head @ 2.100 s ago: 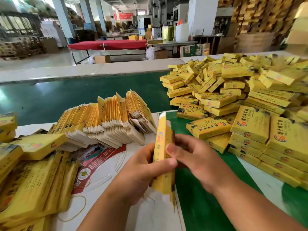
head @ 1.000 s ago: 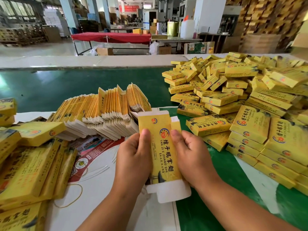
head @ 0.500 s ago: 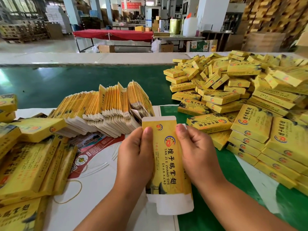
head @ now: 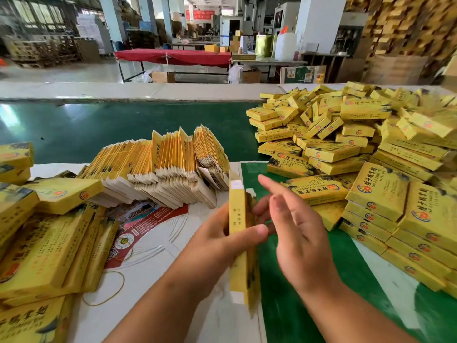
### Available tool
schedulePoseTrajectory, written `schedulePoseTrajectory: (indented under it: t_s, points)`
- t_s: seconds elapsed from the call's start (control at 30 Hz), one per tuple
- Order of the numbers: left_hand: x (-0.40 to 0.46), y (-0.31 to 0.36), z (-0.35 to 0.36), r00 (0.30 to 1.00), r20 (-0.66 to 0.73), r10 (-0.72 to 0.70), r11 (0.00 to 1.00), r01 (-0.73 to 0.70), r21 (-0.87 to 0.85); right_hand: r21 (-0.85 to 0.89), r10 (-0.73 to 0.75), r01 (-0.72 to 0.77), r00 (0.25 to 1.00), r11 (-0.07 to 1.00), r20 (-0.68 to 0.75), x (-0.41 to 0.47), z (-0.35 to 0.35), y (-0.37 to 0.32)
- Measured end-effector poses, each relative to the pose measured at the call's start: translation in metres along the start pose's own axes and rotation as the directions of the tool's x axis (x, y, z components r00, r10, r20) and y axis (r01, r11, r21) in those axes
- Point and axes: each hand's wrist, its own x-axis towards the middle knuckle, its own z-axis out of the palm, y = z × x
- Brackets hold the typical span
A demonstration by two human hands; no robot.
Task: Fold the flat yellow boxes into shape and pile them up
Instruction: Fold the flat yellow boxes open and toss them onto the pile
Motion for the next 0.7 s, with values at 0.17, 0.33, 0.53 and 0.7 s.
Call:
schedulePoseTrajectory:
  t_s: [0.17,0.33,0.53,0.7]
  points:
    - [0.0,0.003,-0.013,0.988,0.133,-0.073,0.913,0.12,-0.39,0.039,-0.002,0.007,0.992,0.999,-0.128,0.008,-0.008,0.0]
    - [-0.001,0.004,-0.014,0.966,0.256,-0.018,0.87,0.142,-0.472,0.1,0.08,-0.084,0.996,0.991,0.044,0.007,-0.014,0.004]
    - [-0.002,0.005,-0.018,0.95,0.313,0.009,0.838,0.163,-0.52,0.047,-0.07,0.064,0.988,0.997,0.138,0.009,-0.019,0.004]
    - [-0.004,0.005,-0.018,0.947,0.319,-0.029,0.837,0.198,-0.511,0.076,-0.145,0.13,0.956,0.989,0.255,0.011,-0.025,0.003]
